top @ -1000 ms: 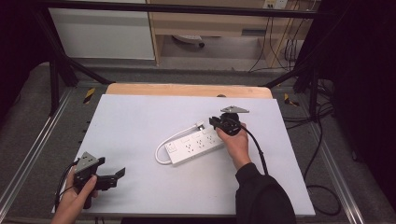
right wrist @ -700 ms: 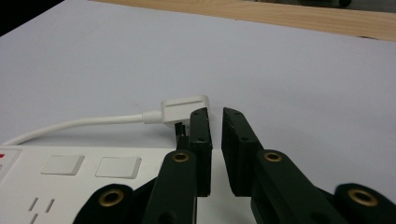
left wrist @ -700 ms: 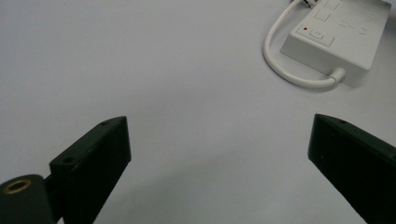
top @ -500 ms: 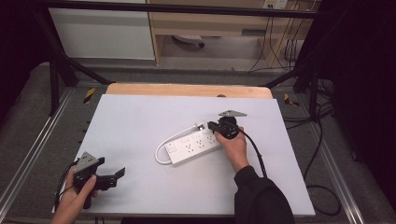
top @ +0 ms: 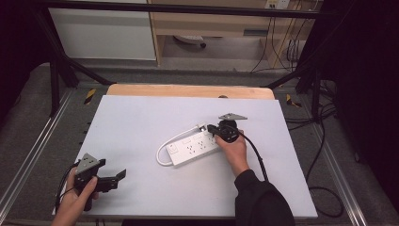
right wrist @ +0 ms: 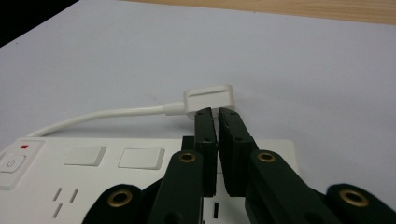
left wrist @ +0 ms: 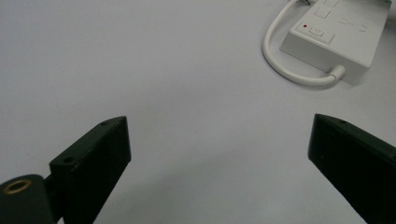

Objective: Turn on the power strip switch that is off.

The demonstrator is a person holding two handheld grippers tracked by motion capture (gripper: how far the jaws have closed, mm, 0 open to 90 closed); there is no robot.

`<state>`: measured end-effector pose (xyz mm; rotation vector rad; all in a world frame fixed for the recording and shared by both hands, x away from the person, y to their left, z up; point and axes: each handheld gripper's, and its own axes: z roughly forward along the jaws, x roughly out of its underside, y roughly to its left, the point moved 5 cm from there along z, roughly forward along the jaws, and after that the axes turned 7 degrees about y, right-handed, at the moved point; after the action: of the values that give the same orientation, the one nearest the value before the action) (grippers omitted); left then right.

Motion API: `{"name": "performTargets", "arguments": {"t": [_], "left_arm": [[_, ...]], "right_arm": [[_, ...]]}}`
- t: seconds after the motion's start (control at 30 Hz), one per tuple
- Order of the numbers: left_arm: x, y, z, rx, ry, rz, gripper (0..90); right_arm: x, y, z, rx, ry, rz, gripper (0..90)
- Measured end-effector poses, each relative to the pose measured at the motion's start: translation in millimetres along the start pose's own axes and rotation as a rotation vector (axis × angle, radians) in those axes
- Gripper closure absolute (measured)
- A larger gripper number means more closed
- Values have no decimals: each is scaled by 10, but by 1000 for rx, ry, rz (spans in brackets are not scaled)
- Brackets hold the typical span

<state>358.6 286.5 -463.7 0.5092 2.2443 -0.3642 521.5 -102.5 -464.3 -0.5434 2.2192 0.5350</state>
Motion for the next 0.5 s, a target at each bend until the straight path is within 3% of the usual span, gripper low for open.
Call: {"name": "performTargets", "arguments": {"t": [0.5], "left_arm": [[1, -1, 5, -1, 3, 2, 57]], "right_arm": [[8, 69, -4, -15, -14, -20, 889]]}}
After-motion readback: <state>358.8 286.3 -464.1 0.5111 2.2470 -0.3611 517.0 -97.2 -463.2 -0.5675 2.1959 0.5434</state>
